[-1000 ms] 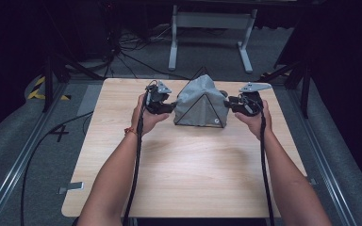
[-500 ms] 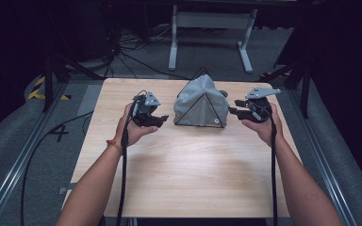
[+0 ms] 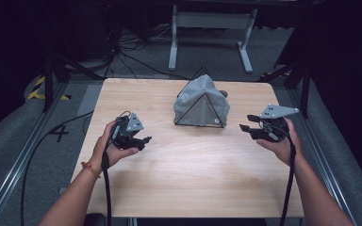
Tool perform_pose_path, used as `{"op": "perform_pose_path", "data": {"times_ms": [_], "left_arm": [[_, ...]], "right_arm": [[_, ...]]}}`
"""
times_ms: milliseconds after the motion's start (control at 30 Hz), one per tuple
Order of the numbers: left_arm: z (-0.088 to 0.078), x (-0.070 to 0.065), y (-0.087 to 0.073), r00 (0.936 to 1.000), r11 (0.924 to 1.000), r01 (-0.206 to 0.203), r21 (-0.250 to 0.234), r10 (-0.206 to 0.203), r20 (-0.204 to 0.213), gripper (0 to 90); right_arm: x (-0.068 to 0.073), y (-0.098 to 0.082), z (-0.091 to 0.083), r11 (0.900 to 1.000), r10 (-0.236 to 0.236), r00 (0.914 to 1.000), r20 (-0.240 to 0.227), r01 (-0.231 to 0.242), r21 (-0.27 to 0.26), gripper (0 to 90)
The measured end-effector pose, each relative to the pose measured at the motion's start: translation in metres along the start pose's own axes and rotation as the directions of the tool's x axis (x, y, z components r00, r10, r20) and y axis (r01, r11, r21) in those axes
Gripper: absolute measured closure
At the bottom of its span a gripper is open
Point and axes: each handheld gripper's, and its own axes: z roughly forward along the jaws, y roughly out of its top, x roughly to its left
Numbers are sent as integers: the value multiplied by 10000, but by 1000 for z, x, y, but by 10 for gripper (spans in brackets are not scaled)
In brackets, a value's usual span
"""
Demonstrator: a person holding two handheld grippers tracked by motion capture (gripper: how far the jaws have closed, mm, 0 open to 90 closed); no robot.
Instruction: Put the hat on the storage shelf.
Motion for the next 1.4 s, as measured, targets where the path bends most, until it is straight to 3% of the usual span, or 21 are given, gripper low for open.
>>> {"op": "perform_pose_path", "data": {"times_ms": [67,333,567,667,867,967,1000,1133,1233,1300,1400], "left_arm": [[-4,-3,-8,9999,9999,-107,80,107,-22,314],[-11,-10,-36,9995,9987,254,434,-262,183,295],[-10,-21,-51,9995,9958,-138,907,111,296,299],[-8,-25,-58,9984,9948,-51,1021,-7,564,289],[-2,-29,-76,9973,9945,153,1038,-227,703,286],[-1,-31,-87,9953,9943,373,999,-459,857,280],[-4,-30,-95,9933,9948,676,764,-744,888,280],[-7,-28,-105,9882,9930,1086,468,-1129,1031,278],[-9,-25,-118,9718,9823,1867,154,-1870,1435,246],[-10,-24,-121,9701,9807,1947,150,-1948,1449,234],[-10,-25,-124,9685,9773,2117,-29,-2094,1345,205]], "right_arm": [[3,-7,-5,9999,-23,10000,20,23,108,507],[13,-37,-17,9984,-93,9998,170,83,563,488],[13,-63,-28,9968,9,9992,411,-42,796,455],[11,-74,-33,9965,139,9989,453,-176,816,447],[7,-97,-39,9927,573,9949,831,-656,1013,431],[7,-113,-41,9902,863,9933,770,-940,1031,409],[7,-117,-41,9905,884,9934,727,-954,993,408],[9,-132,-42,9891,1134,9915,640,-1188,871,395],[14,-147,-40,9840,1374,9878,734,-1446,1040,374],[15,-151,-41,9826,1416,9875,697,-1487,1110,371],[19,-163,-44,9755,1842,9803,712,-1912,1085,347]]}}
